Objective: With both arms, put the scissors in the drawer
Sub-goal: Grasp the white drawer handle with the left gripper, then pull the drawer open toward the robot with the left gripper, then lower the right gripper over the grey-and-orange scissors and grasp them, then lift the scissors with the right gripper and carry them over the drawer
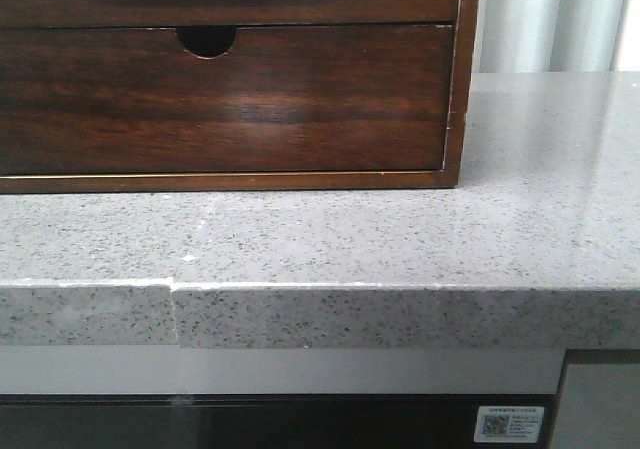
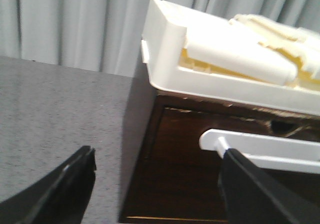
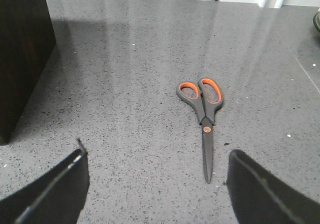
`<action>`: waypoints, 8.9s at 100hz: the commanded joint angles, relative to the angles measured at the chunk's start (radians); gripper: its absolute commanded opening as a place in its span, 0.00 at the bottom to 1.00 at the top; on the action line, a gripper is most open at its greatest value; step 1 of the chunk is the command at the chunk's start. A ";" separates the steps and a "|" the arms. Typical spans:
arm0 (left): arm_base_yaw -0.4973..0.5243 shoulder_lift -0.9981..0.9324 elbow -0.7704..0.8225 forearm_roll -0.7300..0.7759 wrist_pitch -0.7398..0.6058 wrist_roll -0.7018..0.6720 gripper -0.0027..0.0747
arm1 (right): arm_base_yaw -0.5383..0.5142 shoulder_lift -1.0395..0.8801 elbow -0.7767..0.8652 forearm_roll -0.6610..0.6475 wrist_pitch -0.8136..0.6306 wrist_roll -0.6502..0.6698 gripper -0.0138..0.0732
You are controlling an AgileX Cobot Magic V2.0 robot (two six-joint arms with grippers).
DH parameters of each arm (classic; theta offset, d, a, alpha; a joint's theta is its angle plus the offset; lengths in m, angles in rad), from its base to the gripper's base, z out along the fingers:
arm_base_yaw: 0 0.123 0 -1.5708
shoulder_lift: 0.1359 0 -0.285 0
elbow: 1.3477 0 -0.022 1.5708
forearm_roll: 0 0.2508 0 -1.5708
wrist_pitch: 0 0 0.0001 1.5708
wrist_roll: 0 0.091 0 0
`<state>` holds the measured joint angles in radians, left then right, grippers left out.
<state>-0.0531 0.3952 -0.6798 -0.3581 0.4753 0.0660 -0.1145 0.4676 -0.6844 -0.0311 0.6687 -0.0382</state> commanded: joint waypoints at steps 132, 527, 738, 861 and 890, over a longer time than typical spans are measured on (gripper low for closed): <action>0.001 0.716 0.014 -1.510 0.323 0.772 0.67 | -0.008 0.015 -0.034 0.006 -0.080 -0.008 0.75; -0.070 0.087 -0.142 0.018 0.379 0.309 0.54 | -0.293 0.634 -0.319 -0.062 0.211 0.097 0.63; -0.080 0.096 -0.107 -0.047 0.251 0.309 0.54 | -0.206 1.078 -0.970 0.101 0.547 -0.284 0.16; -0.080 0.096 -0.107 -0.047 0.251 0.309 0.54 | 0.653 1.063 -1.179 0.310 0.563 -1.001 0.16; -0.080 0.096 -0.107 -0.047 0.251 0.309 0.54 | 0.663 1.157 -1.179 0.260 0.580 -1.057 0.16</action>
<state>-0.1257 0.4760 -0.7603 -0.3815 0.7932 0.3851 0.5411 1.6469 -1.8359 0.2474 1.2677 -1.0763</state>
